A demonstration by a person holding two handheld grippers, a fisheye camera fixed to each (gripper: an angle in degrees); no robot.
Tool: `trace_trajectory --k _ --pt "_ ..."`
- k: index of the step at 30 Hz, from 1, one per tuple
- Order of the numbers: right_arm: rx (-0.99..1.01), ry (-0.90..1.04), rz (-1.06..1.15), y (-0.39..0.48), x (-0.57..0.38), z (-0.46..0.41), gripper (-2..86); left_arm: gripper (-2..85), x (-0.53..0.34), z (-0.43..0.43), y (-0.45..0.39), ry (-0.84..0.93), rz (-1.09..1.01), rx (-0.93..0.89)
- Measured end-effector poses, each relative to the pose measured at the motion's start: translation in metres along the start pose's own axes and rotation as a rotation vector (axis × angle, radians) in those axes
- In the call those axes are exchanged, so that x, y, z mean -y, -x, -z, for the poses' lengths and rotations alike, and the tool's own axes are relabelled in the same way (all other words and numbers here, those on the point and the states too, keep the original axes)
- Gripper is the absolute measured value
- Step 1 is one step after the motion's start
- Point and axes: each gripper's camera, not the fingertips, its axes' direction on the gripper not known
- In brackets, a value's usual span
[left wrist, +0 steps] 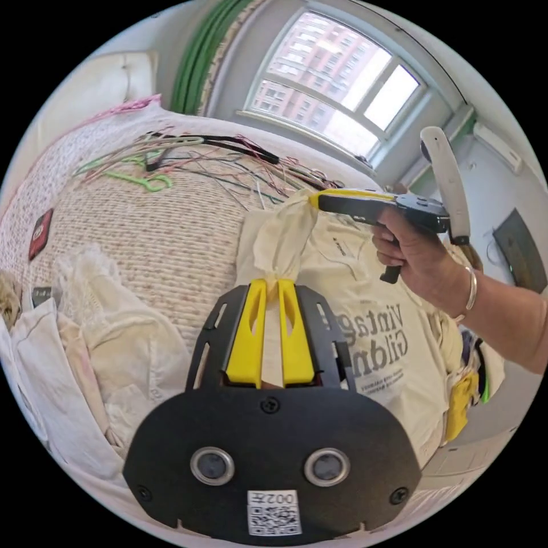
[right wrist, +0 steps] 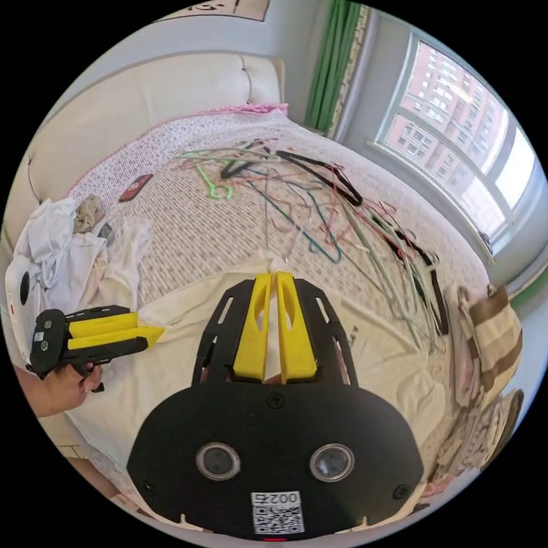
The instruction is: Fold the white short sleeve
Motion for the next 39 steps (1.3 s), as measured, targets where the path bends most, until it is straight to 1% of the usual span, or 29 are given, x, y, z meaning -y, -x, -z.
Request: trace_trajectory --k 1,3,4,6,8,9,14,16,19,23,25,28,29,30,32,35,37,39 --pt "0.000 0.046 -0.011 -0.004 -0.008 -0.008 1.9 0.7 -0.008 -0.012 -0.014 0.042 -0.022 -0.007" --pt "-0.002 0.216 -0.094 -0.024 -0.035 -0.036 4.0 1.8 -0.021 -0.028 -0.029 0.099 -0.036 -0.019" --pt "0.006 0.225 -0.121 -0.028 -0.040 -0.038 4.1 2.1 -0.030 -0.035 -0.035 0.124 -0.025 -0.008" --pt "0.037 0.206 -0.191 -0.041 -0.048 -0.031 4.5 2.5 -0.041 -0.039 -0.042 0.152 -0.016 0.040" --pt "0.028 0.174 -0.191 -0.042 -0.044 -0.021 4.6 2.7 -0.054 -0.034 -0.043 0.153 -0.001 0.106" --pt "0.017 0.153 -0.182 -0.041 -0.039 -0.014 4.6 2.6 -0.057 -0.031 -0.042 0.149 0.002 0.111" --pt "0.032 0.084 -0.107 -0.021 0.006 -0.004 5.4 2.5 -0.081 -0.003 -0.020 0.081 0.078 0.021" --pt "0.036 0.069 -0.067 -0.009 0.028 -0.008 6.4 2.7 -0.083 0.003 -0.008 0.052 0.120 0.013" --pt "0.036 0.095 -0.024 0.011 0.062 -0.032 8.7 3.1 -0.081 0.001 0.009 0.027 0.177 0.006" --pt "-0.023 0.182 0.005 0.036 0.098 -0.073 10.0 3.7 -0.069 -0.022 0.017 0.038 0.195 0.026" --pt "-0.047 0.213 -0.011 0.041 0.106 -0.088 9.6 3.6 -0.064 -0.036 0.016 0.054 0.207 0.056" --pt "-0.064 0.281 -0.048 0.046 0.110 -0.110 7.8 2.1 -0.061 -0.068 0.011 0.135 0.204 0.132" --pt "-0.031 0.281 -0.042 0.047 0.109 -0.112 4.7 0.9 -0.062 -0.080 0.009 0.174 0.205 0.196" --pt "-0.024 0.270 -0.066 0.047 0.110 -0.111 2.3 0.3 -0.063 -0.084 0.008 0.188 0.195 0.215" --pt "-0.033 0.230 -0.084 0.049 0.115 -0.105 0.6 -0.5 -0.064 -0.087 0.005 0.173 0.174 0.238" --pt "-0.052 0.133 -0.057 0.052 0.123 -0.091 0.0 -0.8 -0.060 -0.082 0.007 0.135 0.161 0.301" --pt "-0.037 0.148 -0.062 0.050 0.125 -0.092 0.2 -0.8 -0.057 -0.084 0.013 0.138 0.175 0.298" --pt "-0.095 0.214 -0.054 0.049 0.120 -0.101 1.6 -0.7 -0.055 -0.091 0.020 0.173 0.191 0.267"
